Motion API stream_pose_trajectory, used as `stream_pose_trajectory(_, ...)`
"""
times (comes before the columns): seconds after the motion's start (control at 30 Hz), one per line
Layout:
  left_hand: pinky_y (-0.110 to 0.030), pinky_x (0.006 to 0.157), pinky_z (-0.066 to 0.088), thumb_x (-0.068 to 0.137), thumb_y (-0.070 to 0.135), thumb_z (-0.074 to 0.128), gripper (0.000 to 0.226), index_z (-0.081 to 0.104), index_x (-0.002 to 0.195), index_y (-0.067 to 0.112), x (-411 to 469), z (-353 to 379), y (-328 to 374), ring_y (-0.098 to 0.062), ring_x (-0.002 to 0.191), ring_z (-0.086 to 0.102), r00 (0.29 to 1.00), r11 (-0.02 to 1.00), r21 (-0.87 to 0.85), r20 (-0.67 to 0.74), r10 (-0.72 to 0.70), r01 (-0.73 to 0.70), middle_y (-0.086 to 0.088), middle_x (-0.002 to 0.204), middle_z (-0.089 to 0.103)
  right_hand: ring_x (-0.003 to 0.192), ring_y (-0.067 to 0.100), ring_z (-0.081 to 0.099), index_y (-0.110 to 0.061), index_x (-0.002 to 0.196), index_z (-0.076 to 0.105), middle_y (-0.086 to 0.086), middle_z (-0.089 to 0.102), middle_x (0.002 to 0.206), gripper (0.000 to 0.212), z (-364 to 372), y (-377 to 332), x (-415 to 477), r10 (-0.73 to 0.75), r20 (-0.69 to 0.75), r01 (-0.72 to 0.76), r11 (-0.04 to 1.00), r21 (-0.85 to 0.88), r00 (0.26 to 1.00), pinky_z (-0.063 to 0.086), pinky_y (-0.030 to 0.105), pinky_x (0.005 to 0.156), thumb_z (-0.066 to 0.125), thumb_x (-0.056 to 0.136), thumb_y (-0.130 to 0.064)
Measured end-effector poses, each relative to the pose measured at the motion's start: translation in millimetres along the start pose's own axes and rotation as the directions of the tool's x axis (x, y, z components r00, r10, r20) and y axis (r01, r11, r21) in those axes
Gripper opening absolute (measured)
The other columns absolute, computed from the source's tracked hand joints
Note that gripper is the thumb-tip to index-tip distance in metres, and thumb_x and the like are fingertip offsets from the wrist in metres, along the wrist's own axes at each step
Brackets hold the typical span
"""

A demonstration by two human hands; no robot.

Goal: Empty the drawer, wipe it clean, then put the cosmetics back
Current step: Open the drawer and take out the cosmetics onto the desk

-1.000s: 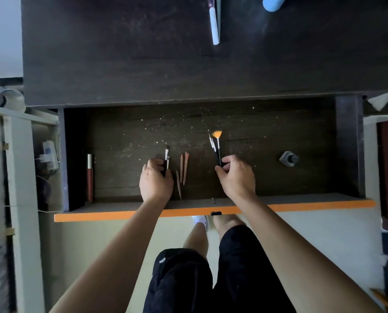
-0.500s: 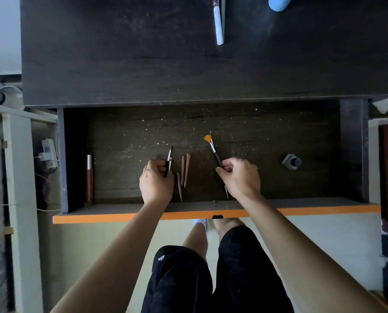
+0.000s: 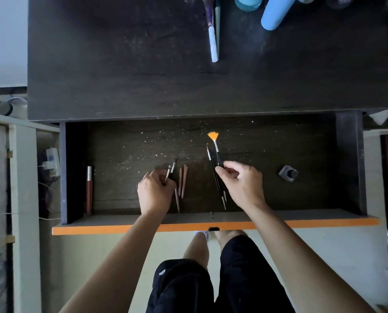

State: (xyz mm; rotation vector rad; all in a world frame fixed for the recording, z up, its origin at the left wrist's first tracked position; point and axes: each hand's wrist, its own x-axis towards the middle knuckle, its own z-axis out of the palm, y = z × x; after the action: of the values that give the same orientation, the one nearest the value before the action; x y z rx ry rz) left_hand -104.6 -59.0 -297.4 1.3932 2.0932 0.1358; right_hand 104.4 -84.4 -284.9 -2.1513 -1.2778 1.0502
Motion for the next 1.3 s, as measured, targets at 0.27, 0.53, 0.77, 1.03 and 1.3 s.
stream_pose_trajectory(0.27,-0.038,0.078,0.056,0.083,0.032,0.067,0.007,0.072,0.087,0.035,26,-51,72,-0.014,0.074,0.069,0.973,0.902,-0.397,-0.212,0.09,-0.17,0.003,0.08,0.07,0.071,-0.001,0.067,-0.018,0.102,0.077,-0.021,0.066,0.075,0.022,-42,-38,43,-0.083,-0.108,0.102,0.977,0.185,0.991,0.057,0.023,0.07,0.074,0.087,-0.034)
stream_pose_trajectory(0.53,-0.017,0.057,0.037,0.085,0.034,0.06,0.029,0.062,0.065,0.015,116,-87,159,-0.009,0.054,0.044,0.938,0.94,-0.189,-0.257,0.232,-0.284,0.007,0.053,0.049,0.082,0.014,0.072,-0.017,0.11,0.075,-0.007,0.072,0.09,0.034,-81,-94,150,-0.058,-0.144,0.078,0.987,0.139,0.988,0.06,0.039,0.08,0.076,0.083,-0.038)
stream_pose_trajectory(0.77,-0.024,0.077,0.04,0.077,0.045,0.07,0.035,0.064,0.092,0.014,148,-81,167,-0.018,0.095,0.054,0.959,0.964,-0.097,-0.167,0.229,-0.247,0.004,0.088,0.053,0.094,0.009,0.066,-0.016,0.132,0.06,-0.007,0.069,0.101,0.06,-80,-103,187,-0.126,-0.174,0.124,0.992,-0.024,0.977,0.052,0.025,0.09,0.074,0.082,-0.046)
stream_pose_trajectory(1.03,-0.017,0.094,0.043,0.079,0.034,0.075,0.056,0.054,0.128,0.017,131,-76,150,-0.008,0.096,0.052,0.957,0.929,-0.245,-0.161,0.243,-0.278,0.003,0.115,0.041,0.093,0.008,0.062,-0.012,0.139,0.053,0.001,0.058,0.114,0.071,-71,-89,172,-0.23,-0.193,0.213,0.971,-0.104,0.954,0.048,0.024,0.092,0.072,0.082,-0.049)
stream_pose_trajectory(1.3,-0.007,0.104,0.027,0.086,0.028,0.069,0.052,0.054,0.133,0.012,56,-58,85,-0.016,0.131,0.043,0.861,0.864,-0.141,-0.256,0.44,-0.483,-0.005,0.139,0.048,0.135,0.016,0.043,-0.008,0.144,0.044,0.01,0.043,0.145,0.065,-48,-64,97,-0.347,-0.189,0.349,0.937,-0.025,0.919,0.029,0.009,0.11,0.069,0.09,-0.033)
